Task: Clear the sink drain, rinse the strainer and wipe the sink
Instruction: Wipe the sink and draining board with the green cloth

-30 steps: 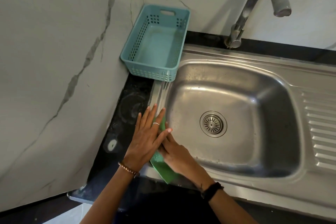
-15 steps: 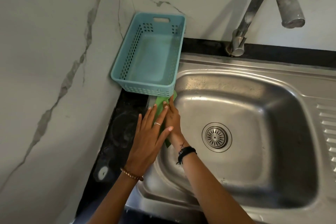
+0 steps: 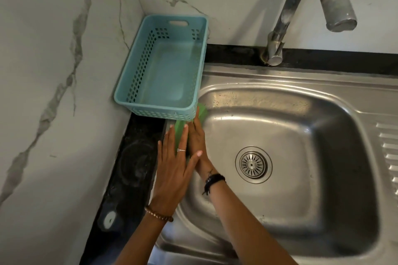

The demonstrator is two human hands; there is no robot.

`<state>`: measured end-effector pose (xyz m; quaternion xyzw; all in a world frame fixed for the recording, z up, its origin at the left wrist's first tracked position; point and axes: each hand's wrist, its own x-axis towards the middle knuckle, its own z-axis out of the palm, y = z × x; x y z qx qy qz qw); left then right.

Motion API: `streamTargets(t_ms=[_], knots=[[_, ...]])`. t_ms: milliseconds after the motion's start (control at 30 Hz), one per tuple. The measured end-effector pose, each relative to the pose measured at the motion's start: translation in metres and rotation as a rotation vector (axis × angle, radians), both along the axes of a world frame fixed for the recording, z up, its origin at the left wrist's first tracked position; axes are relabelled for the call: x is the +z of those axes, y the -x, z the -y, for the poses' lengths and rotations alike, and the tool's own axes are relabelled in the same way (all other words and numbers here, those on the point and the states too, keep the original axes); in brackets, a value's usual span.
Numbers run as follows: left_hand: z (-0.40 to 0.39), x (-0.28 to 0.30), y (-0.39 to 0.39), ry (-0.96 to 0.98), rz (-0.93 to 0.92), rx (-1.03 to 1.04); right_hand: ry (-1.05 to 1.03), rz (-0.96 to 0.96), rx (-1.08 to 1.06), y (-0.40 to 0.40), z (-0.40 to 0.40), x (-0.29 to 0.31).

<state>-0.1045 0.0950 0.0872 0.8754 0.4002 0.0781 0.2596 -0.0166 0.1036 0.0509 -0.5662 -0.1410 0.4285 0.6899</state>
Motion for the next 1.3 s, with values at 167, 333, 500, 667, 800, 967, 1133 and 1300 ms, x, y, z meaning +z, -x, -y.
streamTargets(t_ms=[167, 333, 500, 667, 800, 967, 1133, 1300], knots=[[0.000, 0.004, -0.002, -0.021, -0.101, -0.038, 0.088, -0.101, -0.104, -0.034, -0.041, 0.001], [-0.003, 0.001, 0.000, -0.057, -0.109, -0.079, 0.362, -0.149, -0.373, -0.082, -0.050, -0.022], [-0.008, 0.005, 0.001, 0.108, 0.050, -0.103, 0.393, -0.238, -0.534, -0.089, -0.065, -0.016], [-0.010, 0.006, 0.000, 0.188, 0.106, -0.102, 0.322, -0.157, -0.311, -0.051, -0.050, -0.028], [-0.012, 0.006, 0.000, 0.235, 0.139, -0.058, 0.273, -0.258, -0.125, -0.025, -0.027, -0.026], [-0.011, 0.006, 0.002, 0.193, 0.098, -0.121, 0.246, -0.467, 0.146, 0.009, 0.019, -0.024], [-0.008, 0.003, 0.005, 0.002, -0.083, -0.176, 0.469, -0.304, 0.442, 0.031, 0.066, -0.020], [0.011, 0.002, 0.021, -0.195, -0.299, -0.262, 0.713, 0.096, 0.959, 0.015, 0.141, 0.008]])
